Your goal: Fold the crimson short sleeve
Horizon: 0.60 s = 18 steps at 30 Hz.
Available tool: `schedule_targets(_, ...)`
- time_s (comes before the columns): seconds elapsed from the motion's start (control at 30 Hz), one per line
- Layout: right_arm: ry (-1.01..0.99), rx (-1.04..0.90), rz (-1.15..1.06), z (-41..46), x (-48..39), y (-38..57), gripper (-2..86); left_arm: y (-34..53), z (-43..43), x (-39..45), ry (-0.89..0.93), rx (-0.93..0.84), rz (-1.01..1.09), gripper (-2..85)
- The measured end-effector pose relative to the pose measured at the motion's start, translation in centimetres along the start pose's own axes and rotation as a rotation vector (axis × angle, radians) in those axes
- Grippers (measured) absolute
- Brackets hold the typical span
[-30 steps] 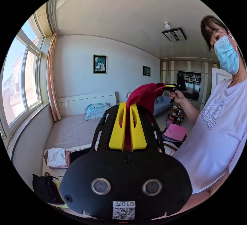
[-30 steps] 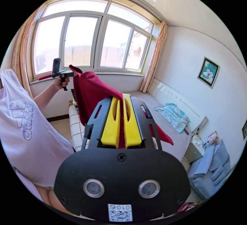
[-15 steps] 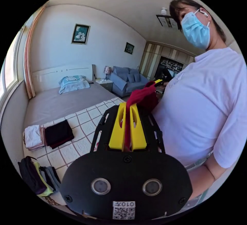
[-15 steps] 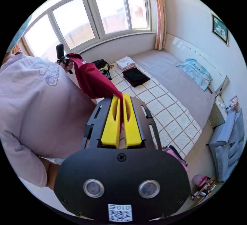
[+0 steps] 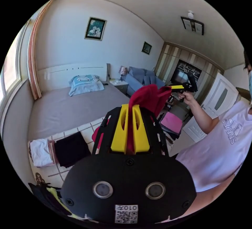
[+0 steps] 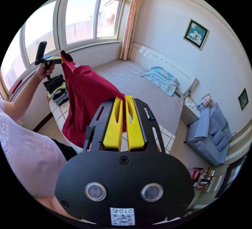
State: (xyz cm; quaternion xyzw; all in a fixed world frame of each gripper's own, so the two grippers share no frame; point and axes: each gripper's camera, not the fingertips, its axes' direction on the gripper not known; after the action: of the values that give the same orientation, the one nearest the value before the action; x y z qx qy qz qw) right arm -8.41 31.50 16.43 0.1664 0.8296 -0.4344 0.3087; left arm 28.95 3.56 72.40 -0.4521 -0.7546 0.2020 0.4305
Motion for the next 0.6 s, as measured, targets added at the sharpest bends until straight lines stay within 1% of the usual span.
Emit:
schedule_targets(0.03,-0.015,0.058,0.006,-1.1,0.0,-0.3,1.1,-0.7,-0.1,0.3,-0.008,0.003,0.048,0.0)
schedule_targets(0.1,-0.045,0.107,0.016,-1.5,-0.3,0.0,1.1,-1.7,0.5,1.3,-0.034,0.001,0.191,0.0)
schedule_targets(0.17,-0.051,0.094,0.015,-0.2,-1.2,0.8,1.1,-1.0,2.4,1.4,-0.016,-0.029,0.227,0.0)
schedule_targets(0.23,-0.063,0.011,0.008,4.1,-2.7,2.4,1.0,0.9,5.3,1.2,0.003,-0.081,0.226,0.0)
schedule_targets(0.27,-0.077,-0.022,0.017,5.6,-3.0,2.8,1.0,2.7,8.0,0.8,0.014,-0.141,0.211,0.0)
schedule_targets(0.33,-0.182,-0.190,0.083,12.7,-3.9,4.8,1.0,6.1,12.8,0.1,0.035,-0.254,0.156,0.0)
schedule_targets(0.37,-0.213,-0.242,0.106,14.7,-4.1,5.4,1.0,8.7,16.2,-0.4,0.046,-0.340,0.103,0.0)
schedule_targets(0.4,-0.255,-0.343,0.154,18.6,-4.8,6.6,1.0,11.5,19.6,-0.6,0.061,-0.424,0.060,0.0)
schedule_targets(0.43,-0.290,-0.408,0.190,22.0,-5.6,7.8,1.0,12.9,21.2,-0.7,0.067,-0.467,0.041,-0.1)
schedule_targets(0.5,-0.319,-0.483,0.209,26.5,-7.3,9.2,1.0,18.3,27.1,-0.8,0.071,-0.589,-0.049,-0.1)
schedule_targets(0.6,-0.365,-0.574,0.224,33.0,-10.0,10.8,1.0,24.4,33.1,-1.0,0.049,-0.711,-0.138,-0.1)
